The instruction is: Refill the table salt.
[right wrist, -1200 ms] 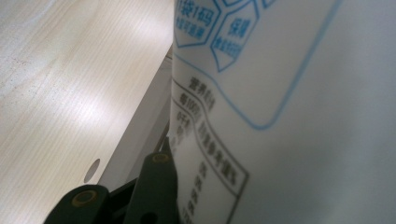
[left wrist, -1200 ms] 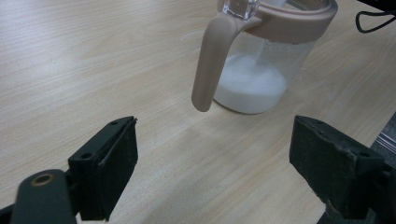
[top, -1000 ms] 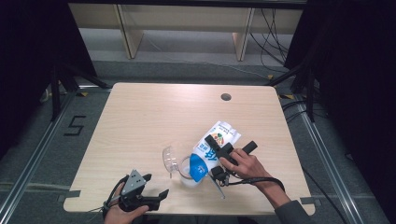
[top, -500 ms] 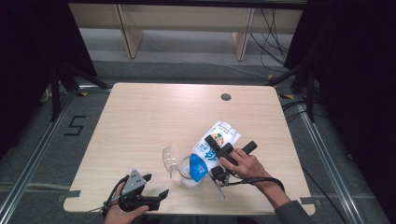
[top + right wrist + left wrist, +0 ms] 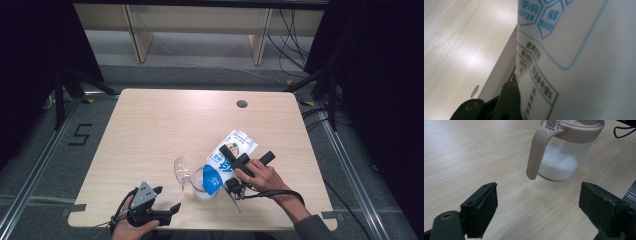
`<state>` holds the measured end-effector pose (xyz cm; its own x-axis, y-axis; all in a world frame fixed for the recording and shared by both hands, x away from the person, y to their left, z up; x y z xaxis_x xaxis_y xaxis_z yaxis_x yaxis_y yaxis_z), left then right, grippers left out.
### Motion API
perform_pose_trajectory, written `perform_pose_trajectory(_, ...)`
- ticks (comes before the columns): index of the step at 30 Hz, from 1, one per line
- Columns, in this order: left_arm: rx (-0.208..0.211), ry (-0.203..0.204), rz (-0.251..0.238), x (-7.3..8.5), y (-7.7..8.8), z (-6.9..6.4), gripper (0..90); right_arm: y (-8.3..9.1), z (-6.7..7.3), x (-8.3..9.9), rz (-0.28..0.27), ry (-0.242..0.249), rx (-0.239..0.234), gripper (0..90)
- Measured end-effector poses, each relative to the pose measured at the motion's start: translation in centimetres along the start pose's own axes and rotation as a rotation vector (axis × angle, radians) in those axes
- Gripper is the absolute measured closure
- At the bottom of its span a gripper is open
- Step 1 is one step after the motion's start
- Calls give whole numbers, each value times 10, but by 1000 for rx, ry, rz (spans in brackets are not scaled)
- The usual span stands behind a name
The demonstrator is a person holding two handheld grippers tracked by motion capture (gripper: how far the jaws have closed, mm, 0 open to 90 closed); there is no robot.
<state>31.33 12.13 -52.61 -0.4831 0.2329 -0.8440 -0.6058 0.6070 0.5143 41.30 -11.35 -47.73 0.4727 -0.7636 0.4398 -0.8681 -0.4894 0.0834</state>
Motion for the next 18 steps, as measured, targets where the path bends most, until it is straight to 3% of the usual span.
perform_pose_trajectory(8,0,-4,3,0,0,0,150,0,0,0,1,1,1,721)
perform_pose_trajectory(10,-1,-1,2,0,0,0,150,1,3,1,9,-22,-8,723)
perform_pose_trajectory(12,-1,-12,3,0,0,1,150,0,0,0,-1,5,-2,725)
perform_pose_trajectory(18,-1,-1,0,0,0,0,150,1,2,1,9,-3,-8,730)
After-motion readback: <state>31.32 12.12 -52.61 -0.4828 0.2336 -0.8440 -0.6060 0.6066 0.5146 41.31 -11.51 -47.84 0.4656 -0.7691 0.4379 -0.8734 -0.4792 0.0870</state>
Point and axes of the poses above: each handheld gripper's, and its own axes: y roughly backward along the jaws, x roughly out of its underside, z roughly to its left, the point moved 6 cm from there along -y, roughly forward along the jaws
